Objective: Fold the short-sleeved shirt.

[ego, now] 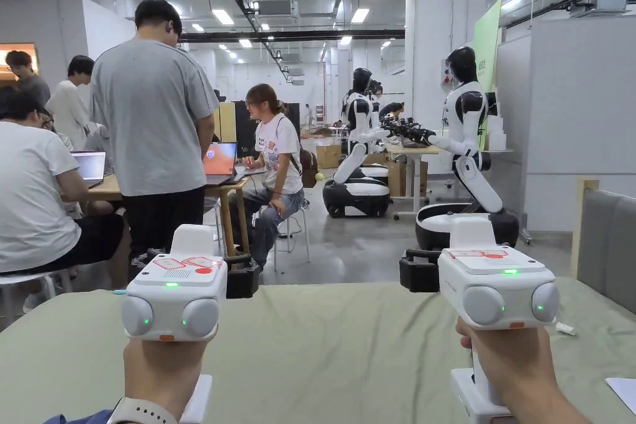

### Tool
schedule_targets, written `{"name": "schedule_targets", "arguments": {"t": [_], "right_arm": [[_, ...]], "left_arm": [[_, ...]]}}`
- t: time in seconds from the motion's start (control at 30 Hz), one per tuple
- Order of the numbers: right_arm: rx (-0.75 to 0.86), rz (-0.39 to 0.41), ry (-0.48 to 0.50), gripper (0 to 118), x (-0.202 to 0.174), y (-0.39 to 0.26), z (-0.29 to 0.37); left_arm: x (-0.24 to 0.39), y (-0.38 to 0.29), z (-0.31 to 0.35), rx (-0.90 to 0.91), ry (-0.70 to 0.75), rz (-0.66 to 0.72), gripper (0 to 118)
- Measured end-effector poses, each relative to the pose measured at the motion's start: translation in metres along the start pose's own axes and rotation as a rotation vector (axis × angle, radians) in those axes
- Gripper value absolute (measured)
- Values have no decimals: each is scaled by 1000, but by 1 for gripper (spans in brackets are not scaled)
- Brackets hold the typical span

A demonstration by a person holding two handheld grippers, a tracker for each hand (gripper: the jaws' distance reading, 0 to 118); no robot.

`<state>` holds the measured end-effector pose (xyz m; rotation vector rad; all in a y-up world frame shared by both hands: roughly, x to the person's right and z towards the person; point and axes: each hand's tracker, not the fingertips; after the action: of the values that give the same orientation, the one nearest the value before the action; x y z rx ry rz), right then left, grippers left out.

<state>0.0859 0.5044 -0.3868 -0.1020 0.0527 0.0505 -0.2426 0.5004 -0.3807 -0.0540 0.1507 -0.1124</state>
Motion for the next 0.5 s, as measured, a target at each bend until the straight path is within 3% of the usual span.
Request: {"name": "schedule_targets", "arguments": {"t": [0.5], "right_arm": [[12,11,-9,118,1,-2,-2]], "left_arm": [[2,0,2,6,-19,20,118]]}}
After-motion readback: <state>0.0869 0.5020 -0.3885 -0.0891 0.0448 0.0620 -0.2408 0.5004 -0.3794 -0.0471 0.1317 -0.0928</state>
